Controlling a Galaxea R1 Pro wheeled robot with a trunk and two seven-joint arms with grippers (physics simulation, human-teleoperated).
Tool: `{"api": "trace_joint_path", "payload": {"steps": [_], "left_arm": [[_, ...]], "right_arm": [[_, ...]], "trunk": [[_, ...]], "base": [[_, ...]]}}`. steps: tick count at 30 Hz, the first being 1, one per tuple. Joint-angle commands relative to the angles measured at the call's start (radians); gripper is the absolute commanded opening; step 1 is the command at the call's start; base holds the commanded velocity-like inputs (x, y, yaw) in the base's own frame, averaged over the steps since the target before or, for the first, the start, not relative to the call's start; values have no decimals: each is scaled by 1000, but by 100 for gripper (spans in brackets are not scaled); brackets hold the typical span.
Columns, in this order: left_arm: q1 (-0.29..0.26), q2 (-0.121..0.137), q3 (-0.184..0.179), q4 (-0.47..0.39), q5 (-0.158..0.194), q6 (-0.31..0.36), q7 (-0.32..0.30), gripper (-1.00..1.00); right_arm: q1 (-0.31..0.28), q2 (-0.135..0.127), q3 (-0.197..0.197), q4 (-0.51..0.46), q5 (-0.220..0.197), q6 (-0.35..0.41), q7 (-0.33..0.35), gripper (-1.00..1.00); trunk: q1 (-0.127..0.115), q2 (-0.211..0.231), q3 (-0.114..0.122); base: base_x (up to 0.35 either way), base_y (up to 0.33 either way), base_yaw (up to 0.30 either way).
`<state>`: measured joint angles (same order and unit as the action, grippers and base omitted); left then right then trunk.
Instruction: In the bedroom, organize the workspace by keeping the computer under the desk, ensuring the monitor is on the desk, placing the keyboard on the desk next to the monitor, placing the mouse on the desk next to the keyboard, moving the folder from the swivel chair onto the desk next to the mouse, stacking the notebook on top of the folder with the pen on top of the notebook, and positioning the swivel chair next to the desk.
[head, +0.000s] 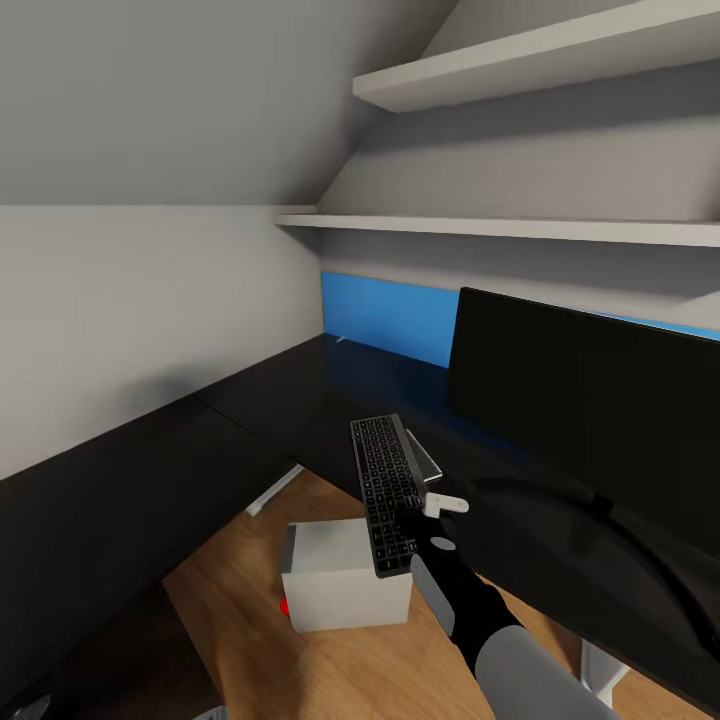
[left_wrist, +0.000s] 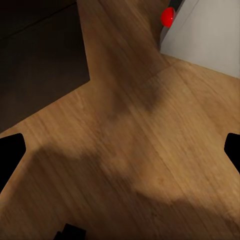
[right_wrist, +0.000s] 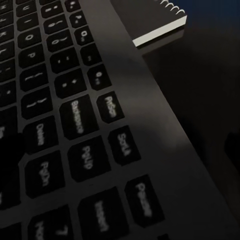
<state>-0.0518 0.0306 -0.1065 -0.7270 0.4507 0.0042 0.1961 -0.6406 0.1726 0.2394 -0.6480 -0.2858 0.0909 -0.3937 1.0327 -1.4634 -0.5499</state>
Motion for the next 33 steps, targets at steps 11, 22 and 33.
{"api": "trace_joint_path", "payload": {"steps": [11,22,33], "left_arm": [[-1,0,-9,-2,8,0,12,100],[-1,0,-10,-2,8,0,15,100],[-1,0,-10,1,8,0,16,100]], "right_arm": [[-1,-2,4,-27,-3,-1,-10,100],[33,-4,3,-214,1,9,-17,100],[122,-4,12,-367,4,57,-18,100]], "trunk": [[-31,55,24],[-73,132,58],[-115,209,93]], "base": [[0,0,0],[0,0,0],[0,0,0]]}}
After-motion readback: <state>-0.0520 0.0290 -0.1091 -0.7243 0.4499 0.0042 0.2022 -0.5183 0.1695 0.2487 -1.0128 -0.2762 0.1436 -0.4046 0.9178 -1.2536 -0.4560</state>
